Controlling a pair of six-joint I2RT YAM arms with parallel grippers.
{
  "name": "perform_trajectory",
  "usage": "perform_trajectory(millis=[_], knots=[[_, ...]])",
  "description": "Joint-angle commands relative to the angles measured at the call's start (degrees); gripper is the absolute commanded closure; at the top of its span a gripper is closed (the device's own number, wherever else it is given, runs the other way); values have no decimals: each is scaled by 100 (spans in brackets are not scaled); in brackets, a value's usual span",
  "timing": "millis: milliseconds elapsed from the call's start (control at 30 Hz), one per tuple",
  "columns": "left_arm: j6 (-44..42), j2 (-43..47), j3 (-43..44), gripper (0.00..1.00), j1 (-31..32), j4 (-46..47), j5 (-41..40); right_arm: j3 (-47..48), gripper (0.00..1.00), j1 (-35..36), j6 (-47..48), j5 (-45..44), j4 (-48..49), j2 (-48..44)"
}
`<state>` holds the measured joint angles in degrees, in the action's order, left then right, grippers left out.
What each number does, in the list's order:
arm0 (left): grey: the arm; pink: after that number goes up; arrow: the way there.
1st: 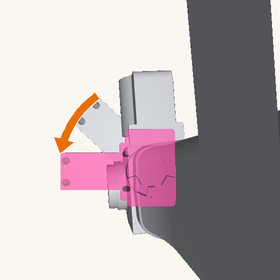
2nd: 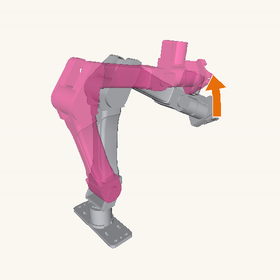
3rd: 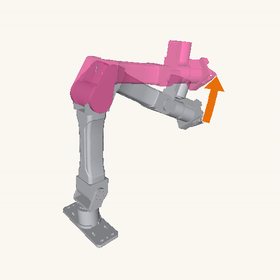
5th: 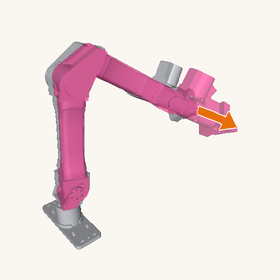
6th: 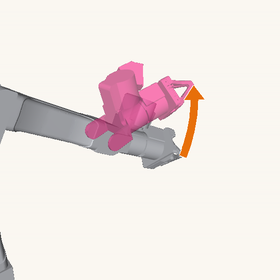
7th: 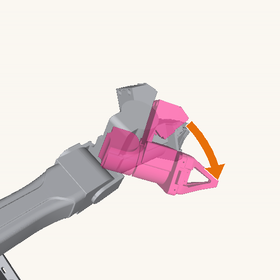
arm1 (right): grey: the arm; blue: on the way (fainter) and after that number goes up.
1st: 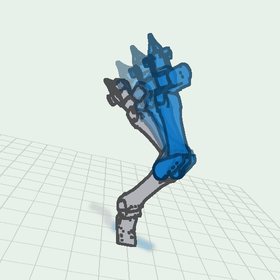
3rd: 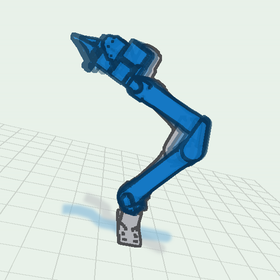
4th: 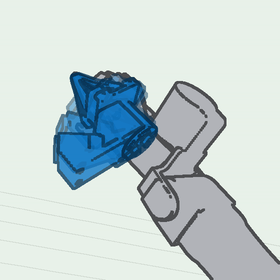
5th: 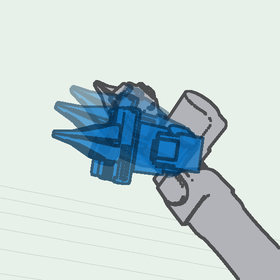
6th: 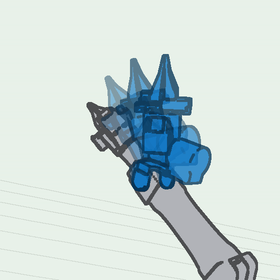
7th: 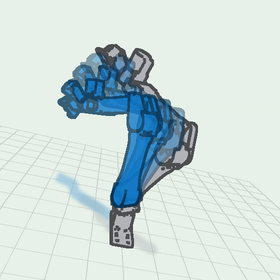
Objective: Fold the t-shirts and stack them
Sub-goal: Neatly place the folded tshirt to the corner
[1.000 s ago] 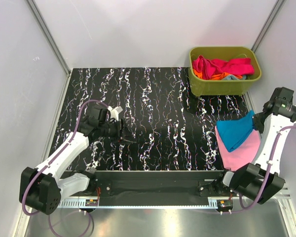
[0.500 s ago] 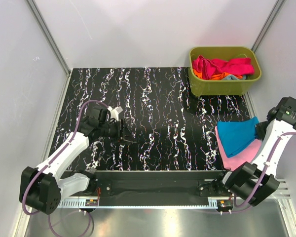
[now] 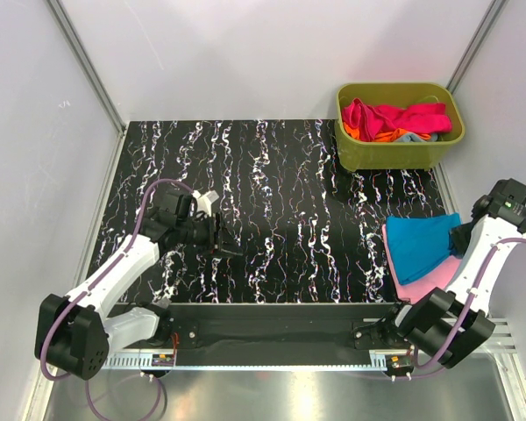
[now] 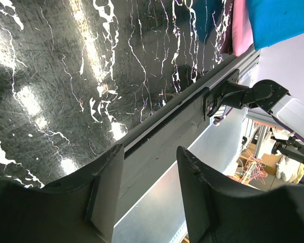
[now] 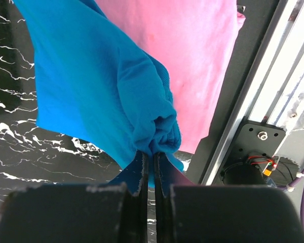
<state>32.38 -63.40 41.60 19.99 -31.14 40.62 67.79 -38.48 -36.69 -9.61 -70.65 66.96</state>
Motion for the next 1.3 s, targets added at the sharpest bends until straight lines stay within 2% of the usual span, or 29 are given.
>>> perform_trajectory(millis=[0, 533, 1100, 1167, 1267], knots=[[-21, 11, -12, 49, -39, 266, 218, 41, 100, -54, 284, -243, -150, -113], [40, -6, -100, 49, -30, 415, 297, -214, 100, -63, 566, -1104, -89, 27], [31, -6, -117, 49, -109, 442, 324, -222, 100, -124, 443, -1421, 51, 511], [31, 3, -117, 49, -109, 442, 324, -170, 95, -177, 399, -1456, 69, 660], [49, 38, -135, 49, -135, 442, 341, 5, 70, -292, 312, -1675, 34, 809]])
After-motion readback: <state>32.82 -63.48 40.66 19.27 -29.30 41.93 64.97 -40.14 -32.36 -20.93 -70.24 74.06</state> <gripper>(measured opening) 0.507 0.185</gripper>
